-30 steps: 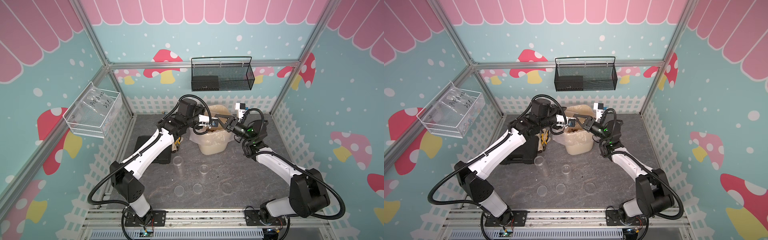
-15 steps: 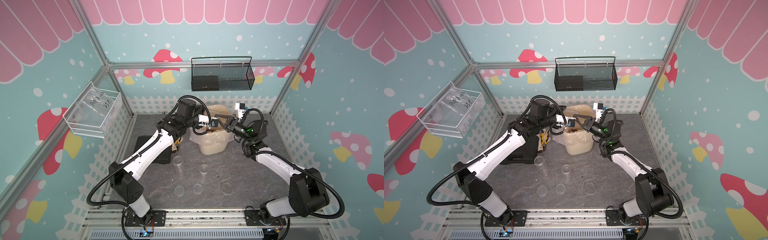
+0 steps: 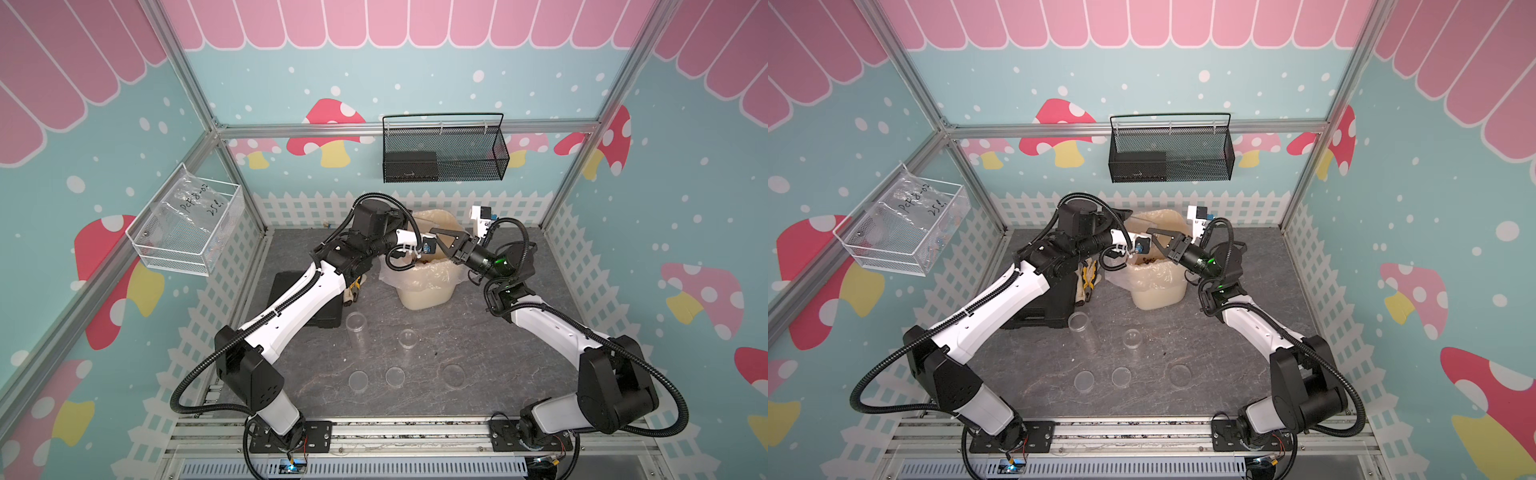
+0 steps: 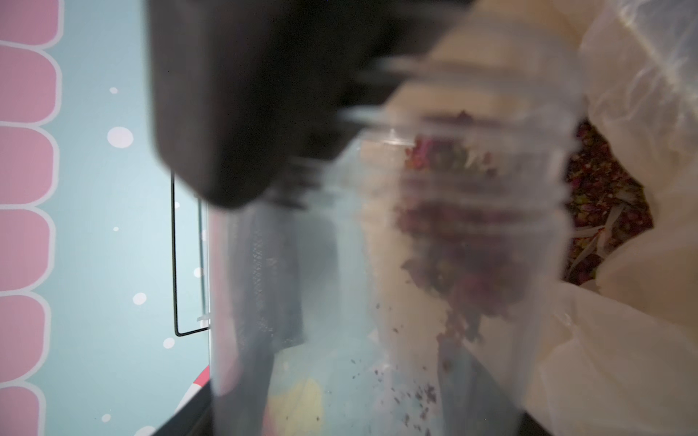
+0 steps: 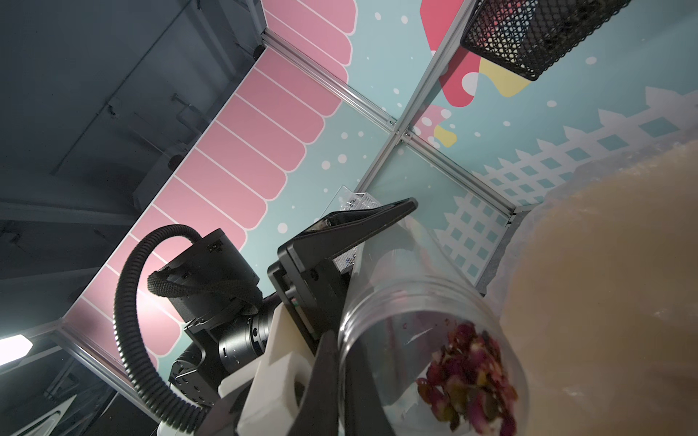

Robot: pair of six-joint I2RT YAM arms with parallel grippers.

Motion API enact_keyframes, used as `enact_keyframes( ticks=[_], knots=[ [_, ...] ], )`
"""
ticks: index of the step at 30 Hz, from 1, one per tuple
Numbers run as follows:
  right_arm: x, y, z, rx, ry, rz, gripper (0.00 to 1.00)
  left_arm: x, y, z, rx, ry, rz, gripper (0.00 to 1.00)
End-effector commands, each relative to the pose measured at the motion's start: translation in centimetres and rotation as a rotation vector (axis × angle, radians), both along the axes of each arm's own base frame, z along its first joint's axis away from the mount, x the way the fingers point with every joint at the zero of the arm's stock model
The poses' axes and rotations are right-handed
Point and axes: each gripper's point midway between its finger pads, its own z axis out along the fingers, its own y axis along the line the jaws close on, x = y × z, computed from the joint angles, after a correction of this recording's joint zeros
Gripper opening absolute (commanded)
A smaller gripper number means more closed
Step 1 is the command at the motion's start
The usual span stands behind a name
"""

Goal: Empty the moldy dried flower tea in the jars
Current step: Pour the moldy dried flower tea into the trash bin.

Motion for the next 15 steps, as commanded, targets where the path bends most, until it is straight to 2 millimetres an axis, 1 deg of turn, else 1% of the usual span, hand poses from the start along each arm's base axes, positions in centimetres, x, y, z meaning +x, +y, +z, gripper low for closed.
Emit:
enact_keyframes(
  ticks=[1, 4, 8, 12, 15],
  knots=[
    [-0.9, -0.5, 2.0, 0.055, -0.072, -0.007, 0.00, -0.1, 0.9, 0.6, -0.042, 0.002, 0.023, 0.84],
    [-0.9, -0.5, 1.9, 0.056, -0.074, -0.009, 0.00, -0.3, 1.0, 0.8, -0.064, 0.004, 0.022, 0.90],
    [-0.9, -0.5, 2.0, 0.058, -0.076, -0.011, 0.00, -0.6, 1.2, 1.1, -0.102, 0.005, 0.018, 0.95],
    [-0.8, -0.6, 1.8, 0.057, -0.072, -0.017, 0.00, -0.9, 1.4, 1.7, -0.159, 0.005, 0.021, 0.98],
    [-0.6, -0.6, 1.6, 0.057, -0.067, -0.022, 0.00, -1.6, 1.6, 2.6, -0.227, 0.011, 0.017, 0.99]
  ],
)
